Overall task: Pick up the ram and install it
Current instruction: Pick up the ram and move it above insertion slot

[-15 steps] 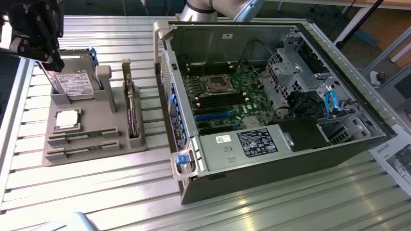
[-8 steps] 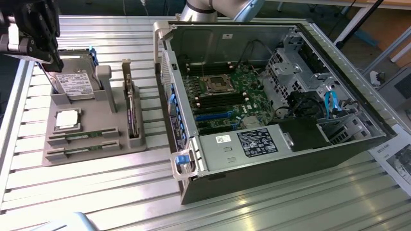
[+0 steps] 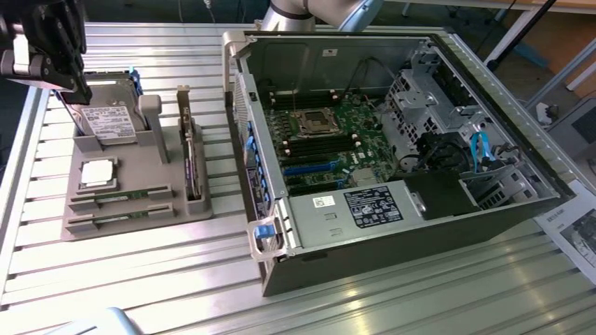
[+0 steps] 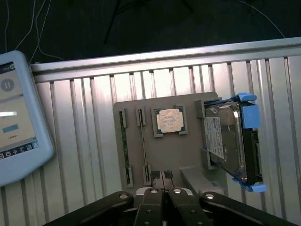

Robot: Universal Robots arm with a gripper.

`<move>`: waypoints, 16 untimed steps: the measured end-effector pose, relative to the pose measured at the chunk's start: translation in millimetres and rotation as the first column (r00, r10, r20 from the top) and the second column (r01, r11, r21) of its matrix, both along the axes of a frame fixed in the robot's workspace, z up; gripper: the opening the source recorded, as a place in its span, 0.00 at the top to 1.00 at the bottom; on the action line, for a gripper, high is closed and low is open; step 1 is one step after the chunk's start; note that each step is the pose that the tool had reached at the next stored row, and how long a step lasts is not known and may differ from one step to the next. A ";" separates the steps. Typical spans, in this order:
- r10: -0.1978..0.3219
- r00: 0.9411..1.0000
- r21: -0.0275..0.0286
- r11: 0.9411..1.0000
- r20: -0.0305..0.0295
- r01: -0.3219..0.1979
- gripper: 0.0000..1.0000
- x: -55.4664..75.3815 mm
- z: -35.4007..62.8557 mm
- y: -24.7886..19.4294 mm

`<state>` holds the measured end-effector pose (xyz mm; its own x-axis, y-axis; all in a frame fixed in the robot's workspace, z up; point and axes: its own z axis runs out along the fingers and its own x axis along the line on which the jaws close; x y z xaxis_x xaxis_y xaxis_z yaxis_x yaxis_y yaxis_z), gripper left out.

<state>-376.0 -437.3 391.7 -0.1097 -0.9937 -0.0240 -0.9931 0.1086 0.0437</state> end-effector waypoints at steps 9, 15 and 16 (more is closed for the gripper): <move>0.001 1.000 0.000 1.000 0.000 -0.001 0.90 0.0 -1.5 -0.4; 0.001 1.000 0.000 1.000 0.000 -0.001 0.90 0.0 -3.1 -0.7; 0.002 1.000 0.000 1.000 0.000 -0.002 0.90 0.0 -3.4 -0.8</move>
